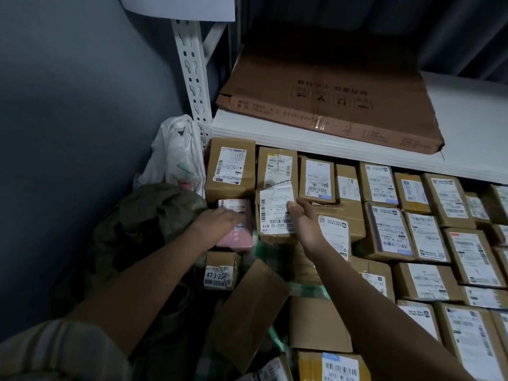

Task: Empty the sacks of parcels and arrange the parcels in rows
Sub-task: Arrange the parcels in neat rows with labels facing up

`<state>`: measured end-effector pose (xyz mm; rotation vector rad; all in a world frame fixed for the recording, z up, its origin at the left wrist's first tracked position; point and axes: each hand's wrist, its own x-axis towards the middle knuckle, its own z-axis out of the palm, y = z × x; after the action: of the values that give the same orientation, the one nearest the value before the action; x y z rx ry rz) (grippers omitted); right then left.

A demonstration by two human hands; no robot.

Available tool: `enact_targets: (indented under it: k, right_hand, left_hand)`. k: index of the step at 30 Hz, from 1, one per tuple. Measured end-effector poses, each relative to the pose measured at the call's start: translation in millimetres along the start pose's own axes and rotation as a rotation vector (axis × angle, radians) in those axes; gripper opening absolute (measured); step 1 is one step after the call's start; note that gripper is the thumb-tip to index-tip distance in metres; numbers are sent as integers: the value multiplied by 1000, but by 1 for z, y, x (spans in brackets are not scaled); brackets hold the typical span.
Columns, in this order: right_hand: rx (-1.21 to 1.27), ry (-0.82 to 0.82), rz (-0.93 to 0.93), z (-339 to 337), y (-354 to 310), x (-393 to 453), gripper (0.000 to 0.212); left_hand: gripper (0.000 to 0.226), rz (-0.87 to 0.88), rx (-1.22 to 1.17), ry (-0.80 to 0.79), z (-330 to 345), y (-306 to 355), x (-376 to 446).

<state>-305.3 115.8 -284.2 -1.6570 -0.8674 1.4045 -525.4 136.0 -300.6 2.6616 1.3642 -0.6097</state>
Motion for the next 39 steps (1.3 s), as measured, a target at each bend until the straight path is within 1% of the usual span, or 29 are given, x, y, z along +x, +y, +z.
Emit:
enact_targets:
  k: [2,3,4,6,8,9,11,12,13,15,17,18,19,20,21,23,26,30,33,37,39]
  right_hand:
    - [-62,6,-1,5,1,1,37]
    - [-88,10,-3,7,2,1,34]
    - [-103,17,-6,9,3,1,34]
    - [-121,26,-6,12,5,-1,39]
    - [-144,11,-6,16,7,-2,43]
    - [-148,-1,3,17,8,-3,44]
    - [-149,-11,21,21,8,-4,46]
    - [-156,-11,24,22,8,-5,48]
    - [-173,-15,31,22,8,-4,49]
    - [-272,-67,33,21,8,-3,51]
    - [-499,-103,-9,17,10,-3,48]
    - [-632,-64,-55,15,11,-1,43]
    - [-752,9,-108,14,11,1,38]
    - [-843,73,-161,12,11,4,36]
    - [-902,104,-193,11,11,7,38]
    - [-996,74,-169,11,10,14,48]
    - [-1094,9,-109,12,13,18,63]
    - [-1145,-13,-81,17,15,18,66]
    - [-1269,-33,-98,21,13,18,65]
    - [-1382,-46,-174,24,13,26,66]
    - [-1420,-80,-279,21,15,27,70]
  left_hand:
    - [63,-194,-201,49,2,-2,2]
    - [52,-257,-269,51,2,-2,2]
    - [45,-295,-328,49,4,-3,4]
    - [40,-342,-475,51,3,-1,9]
    - [29,-378,-696,88,-6,9,12]
    - [31,-377,-826,112,-13,16,13]
    - [45,-351,-1104,112,-24,29,15]
    - [48,-345,-1212,90,-29,35,16]
    - [49,-347,-1267,70,-31,40,18]
    - [49,-371,-1265,51,-32,47,21]
    - [58,-391,-1263,42,-28,50,25]
    - [58,-392,-1267,43,-25,52,28]
    - [55,-390,-1261,56,-25,55,29]
    - [51,-395,-1252,68,-24,56,31]
    - [49,-398,-1244,75,-24,58,32]
    - [46,-390,-1211,66,-23,58,36]
    - [41,-356,-1112,2,-26,58,36]
    - [26,-387,-1083,-55,-21,57,39]
    - [21,-422,-1061,-55,-10,53,44]
    - [25,-441,-961,9,-3,48,45]
    - [38,-428,-805,3,-1,42,42]
